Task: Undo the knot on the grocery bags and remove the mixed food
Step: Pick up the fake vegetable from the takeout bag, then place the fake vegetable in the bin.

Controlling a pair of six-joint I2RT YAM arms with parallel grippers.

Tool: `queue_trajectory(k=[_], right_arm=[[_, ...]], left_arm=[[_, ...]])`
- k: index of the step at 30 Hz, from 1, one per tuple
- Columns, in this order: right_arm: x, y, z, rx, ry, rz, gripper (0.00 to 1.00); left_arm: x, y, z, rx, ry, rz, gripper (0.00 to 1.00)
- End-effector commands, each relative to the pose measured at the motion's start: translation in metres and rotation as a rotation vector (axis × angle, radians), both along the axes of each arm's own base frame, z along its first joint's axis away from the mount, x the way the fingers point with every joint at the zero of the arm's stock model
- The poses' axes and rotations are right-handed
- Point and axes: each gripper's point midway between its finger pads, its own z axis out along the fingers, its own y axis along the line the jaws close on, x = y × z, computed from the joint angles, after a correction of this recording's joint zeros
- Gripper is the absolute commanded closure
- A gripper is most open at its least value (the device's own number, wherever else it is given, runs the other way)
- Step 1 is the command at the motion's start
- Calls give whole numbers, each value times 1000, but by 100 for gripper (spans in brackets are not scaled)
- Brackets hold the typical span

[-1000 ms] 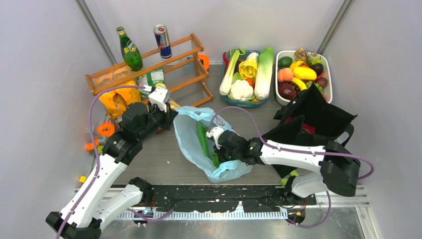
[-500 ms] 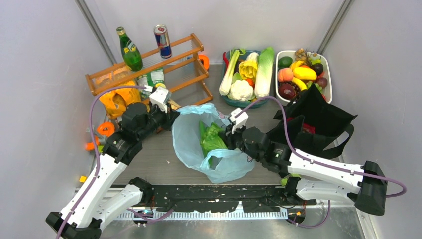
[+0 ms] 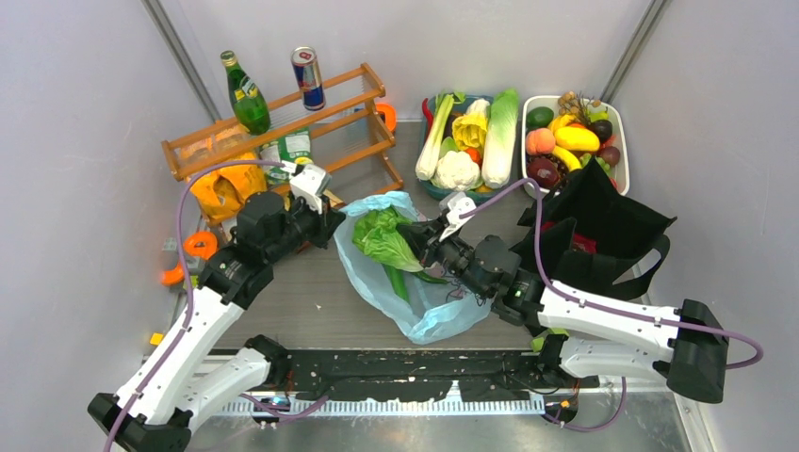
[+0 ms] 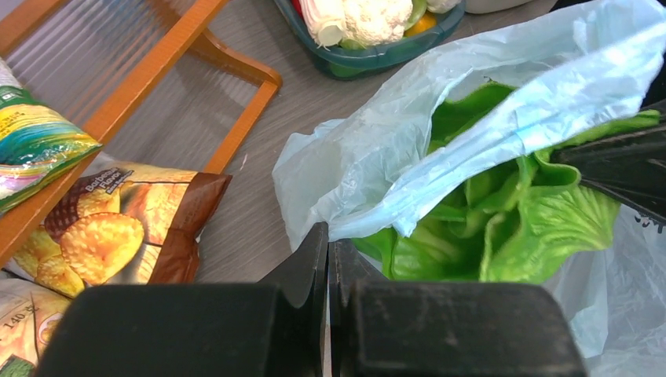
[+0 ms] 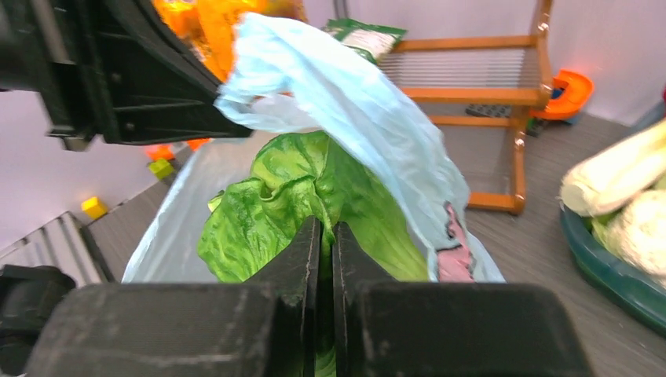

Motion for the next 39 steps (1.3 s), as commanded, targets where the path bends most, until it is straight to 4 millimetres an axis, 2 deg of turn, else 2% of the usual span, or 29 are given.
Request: queue_trajectory(k=[1,4,8,9,12,15,16,20,22,26,29,30,31,32,33,34,35,38,39], right_arm=[[-22,5,58,174,-110,122,95],[-41,9,68,190,-132,229,95],[-65,10,85,178,-165,352,95],[-73,9,95,183,-188,388,95],[-81,4,107,187,-208,415,95],[-78,-15,124,229,-240,347,95],[-72,-21,126,221,-253,302,95],[-33,-73,136,189,-251,-30,95],[-23,-100,144,185,-241,-158,95],[-7,-137,155,152,-214,-361,95],[11,-153,154,71,-194,-488,95],[19,-150,153,35,-183,-503,95],[30,-157,153,25,-173,-545,95],[40,-149,151,-1,-163,-532,95],[54,-159,150,15,-147,-573,95],[64,-150,148,26,-134,-548,95],[81,-153,142,10,-128,-565,95],[111,-157,140,47,-119,-603,95],[126,-156,133,31,-108,-625,95]], left_arm=[[2,-8,10,-32,-30,-24,100],[8,2,9,-23,-30,49,100],[21,27,0,41,-11,204,100],[22,29,0,49,-8,216,100],[23,28,-2,51,3,215,100],[25,31,-5,59,15,238,100],[26,35,-5,68,16,258,100],[29,53,-8,123,39,353,100],[29,59,-9,142,48,381,100],[25,69,-9,167,49,408,100],[19,69,-6,163,14,379,100],[18,68,-4,154,-6,366,100],[16,67,-1,144,-26,354,100],[15,67,2,133,-47,348,100],[14,68,4,127,-60,345,100],[13,68,7,121,-77,344,100],[12,69,8,121,-85,344,100],[12,70,5,120,-100,342,100],[12,68,1,122,-95,336,100]])
